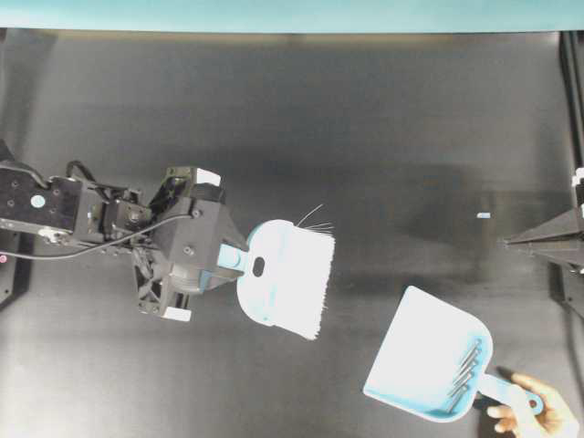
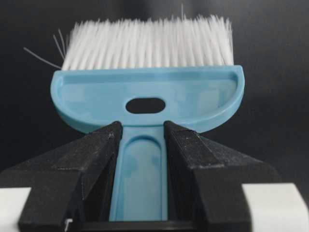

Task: Hold the dustpan with a person, while the left arm uses a hand brush to gather the screws into the dustpan.
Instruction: 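Pull the held brush back left away from the dustpan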

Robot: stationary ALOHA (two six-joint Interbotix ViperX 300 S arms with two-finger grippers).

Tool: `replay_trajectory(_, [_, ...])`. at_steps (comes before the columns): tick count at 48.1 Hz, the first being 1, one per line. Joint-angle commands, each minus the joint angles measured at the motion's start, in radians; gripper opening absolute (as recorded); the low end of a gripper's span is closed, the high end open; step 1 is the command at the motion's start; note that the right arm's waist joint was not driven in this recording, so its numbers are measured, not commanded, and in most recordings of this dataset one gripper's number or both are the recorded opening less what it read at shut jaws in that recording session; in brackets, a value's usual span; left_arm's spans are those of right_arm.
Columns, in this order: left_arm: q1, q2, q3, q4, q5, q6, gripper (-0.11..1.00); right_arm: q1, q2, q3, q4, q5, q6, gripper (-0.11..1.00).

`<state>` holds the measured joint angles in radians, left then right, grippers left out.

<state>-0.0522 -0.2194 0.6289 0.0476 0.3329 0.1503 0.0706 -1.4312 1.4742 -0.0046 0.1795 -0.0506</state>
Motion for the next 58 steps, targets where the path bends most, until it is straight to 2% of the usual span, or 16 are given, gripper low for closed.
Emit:
replay_trajectory(1, [0.002,-0.025,-0.002,0.002,-0.009,-0.003,0.30,0.000,0.005,-0.003,-0.002,-0.005,-0.006,0.00])
replay_trajectory(18, [0.003,-0.060,0.044,0.002,-0.014,-0.003,0.30,0.000,0.005,-0.005,-0.002,-0.005,-0.006,0.00])
replay_trajectory(38, [0.000,-0.084,0.095,0.002,-0.118,-0.029,0.30,0.000,0.005,-0.005,-0.002,-0.005,-0.006,0.00])
replay_trajectory(58, [-0.005,-0.057,0.117,0.002,-0.153,-0.031,0.30,0.000,0.005,-0.005,-0.002,-0.005,-0.006,0.00])
